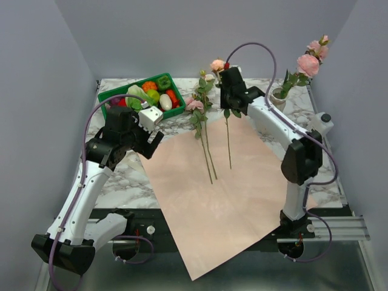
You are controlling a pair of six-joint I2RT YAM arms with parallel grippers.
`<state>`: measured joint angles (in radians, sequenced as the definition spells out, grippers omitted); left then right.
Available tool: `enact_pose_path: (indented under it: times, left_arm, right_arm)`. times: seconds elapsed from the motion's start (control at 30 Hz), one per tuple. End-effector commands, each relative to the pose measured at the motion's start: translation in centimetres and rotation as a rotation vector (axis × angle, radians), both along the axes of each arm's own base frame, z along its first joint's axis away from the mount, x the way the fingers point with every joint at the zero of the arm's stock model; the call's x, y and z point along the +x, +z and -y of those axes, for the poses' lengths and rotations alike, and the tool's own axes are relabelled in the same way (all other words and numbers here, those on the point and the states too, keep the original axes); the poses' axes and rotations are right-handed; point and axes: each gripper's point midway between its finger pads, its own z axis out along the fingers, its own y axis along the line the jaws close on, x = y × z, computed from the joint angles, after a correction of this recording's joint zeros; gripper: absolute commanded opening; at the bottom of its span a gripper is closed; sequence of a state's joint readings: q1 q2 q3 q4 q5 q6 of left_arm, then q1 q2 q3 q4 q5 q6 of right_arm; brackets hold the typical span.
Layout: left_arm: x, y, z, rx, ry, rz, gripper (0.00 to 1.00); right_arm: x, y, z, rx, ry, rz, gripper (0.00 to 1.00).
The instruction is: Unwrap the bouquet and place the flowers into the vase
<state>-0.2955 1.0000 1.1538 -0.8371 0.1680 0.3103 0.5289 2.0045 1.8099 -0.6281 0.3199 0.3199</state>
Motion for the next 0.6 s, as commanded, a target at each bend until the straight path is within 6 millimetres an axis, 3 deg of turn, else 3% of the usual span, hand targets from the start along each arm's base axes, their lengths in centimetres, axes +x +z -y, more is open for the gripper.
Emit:
enact_pose_path:
  times: [0.0, 0.03, 0.07, 0.13, 0.2, 0.27, 0.3, 0.4, 0.5, 0.57]
  left_arm:
    - [0.0, 1.4, -0.3, -0.008, 0.010, 0.037, 0.99]
    - [0.0, 1.5, -0.2, -0.010, 0.010, 0.037, 0.99]
    - [0.0, 1.4, -0.3, -0.009, 0.011, 0.035, 0.99]
    - [-0.1, 1.6, -0.2, -0.011, 0.011, 0.037, 0.99]
    - [-0.1, 1.8, -0.3, -0.012, 0.012, 0.041, 0.99]
    - [-0.2, 1.9, -0.3, -0.013, 0.014, 0.043, 0.99]
    - [-0.1, 1.9, -0.3, -0.012, 0.014, 0.041, 0.99]
    - [0.1, 1.8, -0.3, -0.014, 0.021, 0.030, 0.99]
    - [0.2, 1.7, 0.1, -0.024, 0.012, 0.021, 0.99]
    - [0.2, 1.9, 0.2, -0.028, 0.009, 0.023, 0.99]
  right_arm:
    - [0.2, 10.0, 1.6, 0.055, -0.032, 0.246, 0.01]
    - [-0.4, 13.5, 2.3, 0.059, -0.021, 0.325, 0.01]
    - [-0.6, 14.8, 2.7, 0.056, -0.013, 0.367, 0.01]
    - [-0.6, 20.0, 3.9, 0.032, -0.001, 0.544, 0.01]
    - [-1.6, 26.6, 6.1, 0.054, -0.040, 0.758, 0.01]
    - [-2.2, 30.3, 8.6, -0.022, -0.057, 0.888, 0.01]
    - [-3.3, 33.8, 10.0, 0.003, -0.107, 1.007, 0.01]
    - [-4.5, 38.2, 14.3, -0.022, -0.225, 1.151, 0.01]
    - [-5.5, 40.6, 17.4, -0.046, -0.331, 1.250, 0.01]
    - [-5.8, 40.5, 18.4, -0.099, -0.355, 1.283, 0.01]
